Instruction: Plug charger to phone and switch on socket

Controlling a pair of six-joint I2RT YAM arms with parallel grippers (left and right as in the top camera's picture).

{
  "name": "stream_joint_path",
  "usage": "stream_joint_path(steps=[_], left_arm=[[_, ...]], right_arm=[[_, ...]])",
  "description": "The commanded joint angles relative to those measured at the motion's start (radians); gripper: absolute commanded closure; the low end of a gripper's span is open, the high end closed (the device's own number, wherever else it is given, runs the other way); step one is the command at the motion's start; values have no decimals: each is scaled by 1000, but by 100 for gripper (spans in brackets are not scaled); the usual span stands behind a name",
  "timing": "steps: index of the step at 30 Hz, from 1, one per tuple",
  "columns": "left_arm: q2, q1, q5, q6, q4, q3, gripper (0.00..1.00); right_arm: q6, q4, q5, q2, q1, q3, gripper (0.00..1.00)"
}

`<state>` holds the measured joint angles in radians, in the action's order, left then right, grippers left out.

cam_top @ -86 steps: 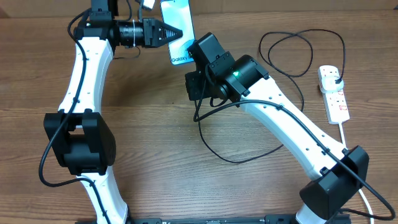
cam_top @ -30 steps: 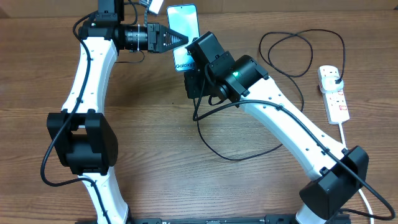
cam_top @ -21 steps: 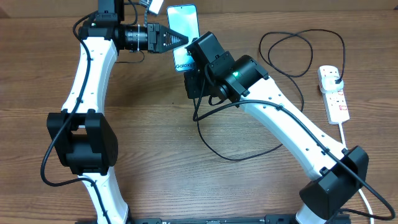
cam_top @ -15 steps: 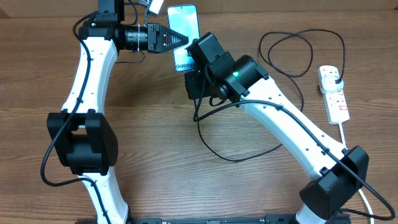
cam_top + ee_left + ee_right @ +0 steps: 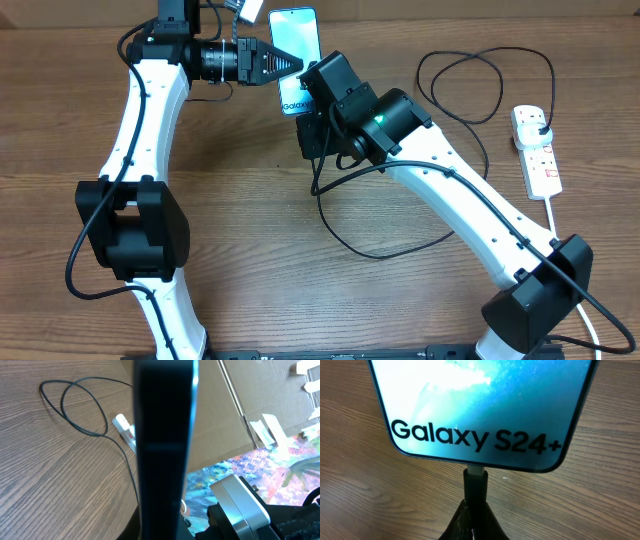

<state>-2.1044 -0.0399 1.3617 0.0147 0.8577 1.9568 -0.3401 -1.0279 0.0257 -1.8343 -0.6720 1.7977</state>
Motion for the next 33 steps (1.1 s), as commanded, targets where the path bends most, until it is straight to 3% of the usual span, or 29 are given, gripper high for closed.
stream_joint_path(steps=[1,33], left_arm=[[15,-13,45,-30,-2,15,96],[15,-13,41,-38,-1,16,96]], right_arm=[[4,5,-2,11,5,17,96],[4,6,-10,10,5,17,96]])
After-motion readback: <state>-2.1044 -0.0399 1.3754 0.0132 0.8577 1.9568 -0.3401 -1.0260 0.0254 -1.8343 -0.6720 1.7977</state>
